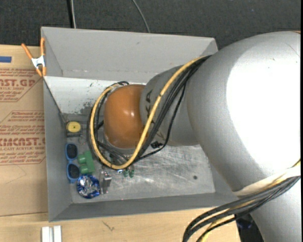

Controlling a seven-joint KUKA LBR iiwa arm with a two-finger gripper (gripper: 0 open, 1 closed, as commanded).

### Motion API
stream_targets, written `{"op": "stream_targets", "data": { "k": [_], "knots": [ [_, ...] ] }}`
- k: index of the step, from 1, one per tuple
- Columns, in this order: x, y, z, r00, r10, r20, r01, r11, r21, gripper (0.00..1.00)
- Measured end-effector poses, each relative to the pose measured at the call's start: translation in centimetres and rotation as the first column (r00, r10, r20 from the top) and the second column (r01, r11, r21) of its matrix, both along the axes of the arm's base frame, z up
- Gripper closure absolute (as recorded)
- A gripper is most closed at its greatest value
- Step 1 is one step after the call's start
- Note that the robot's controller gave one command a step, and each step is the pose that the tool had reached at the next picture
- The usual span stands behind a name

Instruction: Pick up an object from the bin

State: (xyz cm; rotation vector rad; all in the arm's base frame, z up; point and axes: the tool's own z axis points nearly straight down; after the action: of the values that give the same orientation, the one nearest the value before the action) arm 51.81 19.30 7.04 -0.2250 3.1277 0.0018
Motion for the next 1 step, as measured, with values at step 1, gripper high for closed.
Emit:
{"op": "stream_targets", "data": {
  "k": [1],
  "knots": [
    [-0.3,4.96,0.07,0.963,-0.269,-0.002,0.269,0.963,0.001,0.0]
  ]
}}
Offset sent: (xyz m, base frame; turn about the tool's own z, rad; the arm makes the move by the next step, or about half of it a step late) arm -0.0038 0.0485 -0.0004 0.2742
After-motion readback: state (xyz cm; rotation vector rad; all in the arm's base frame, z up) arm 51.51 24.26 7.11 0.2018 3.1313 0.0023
